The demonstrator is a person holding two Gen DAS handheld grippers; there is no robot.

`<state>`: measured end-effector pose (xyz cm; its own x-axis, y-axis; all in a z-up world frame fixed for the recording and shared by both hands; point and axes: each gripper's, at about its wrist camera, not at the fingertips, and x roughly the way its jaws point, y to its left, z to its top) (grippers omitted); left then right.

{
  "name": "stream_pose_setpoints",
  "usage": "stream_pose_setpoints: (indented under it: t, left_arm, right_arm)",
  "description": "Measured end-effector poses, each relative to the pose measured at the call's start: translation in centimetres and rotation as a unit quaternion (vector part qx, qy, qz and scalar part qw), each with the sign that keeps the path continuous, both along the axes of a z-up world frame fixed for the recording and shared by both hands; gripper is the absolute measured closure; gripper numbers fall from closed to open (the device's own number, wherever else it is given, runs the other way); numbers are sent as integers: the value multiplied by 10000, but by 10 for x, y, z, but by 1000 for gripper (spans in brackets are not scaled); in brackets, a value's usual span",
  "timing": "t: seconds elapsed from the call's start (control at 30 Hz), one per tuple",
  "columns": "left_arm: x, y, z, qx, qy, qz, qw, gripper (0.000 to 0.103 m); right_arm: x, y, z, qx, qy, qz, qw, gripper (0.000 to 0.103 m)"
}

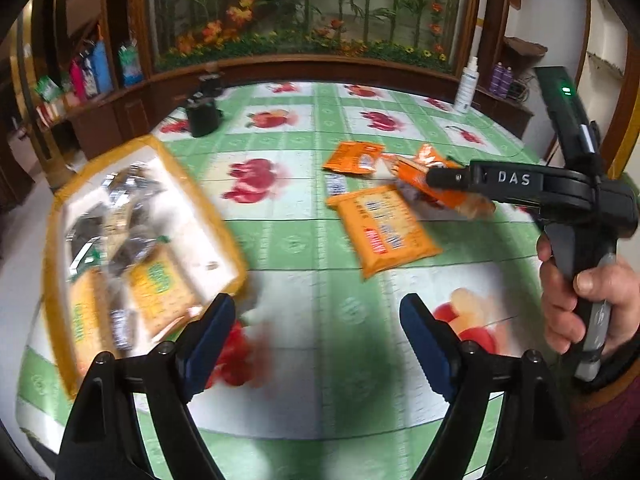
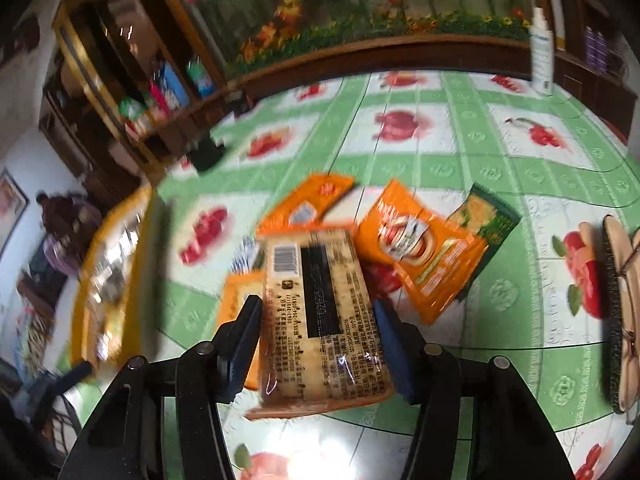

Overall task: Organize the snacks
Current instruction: 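Grasp the orange biscuit pack with the left tool while the right tool grasps a tan pack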

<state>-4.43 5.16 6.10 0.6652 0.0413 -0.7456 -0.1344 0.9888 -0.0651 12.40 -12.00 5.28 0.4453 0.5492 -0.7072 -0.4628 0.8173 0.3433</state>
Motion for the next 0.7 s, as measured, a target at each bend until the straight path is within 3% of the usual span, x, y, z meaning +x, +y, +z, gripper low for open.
stream_pose_setpoints:
  t: [0.2, 0.37, 0.7]
  left_arm:
    - [51, -18, -11, -352, 442, -71, 9984, 17]
    - [91, -22, -28, -552, 858, 133, 9947, 17]
    - [132, -40, -58, -36, 1154, 112, 9932, 17]
  right_arm:
    - [6, -23, 13, 437, 10, -436, 9981, 44]
    - [9, -24, 9, 240, 161, -534, 9982, 44]
    - [13, -25, -1, -212, 348, -684, 9968, 44]
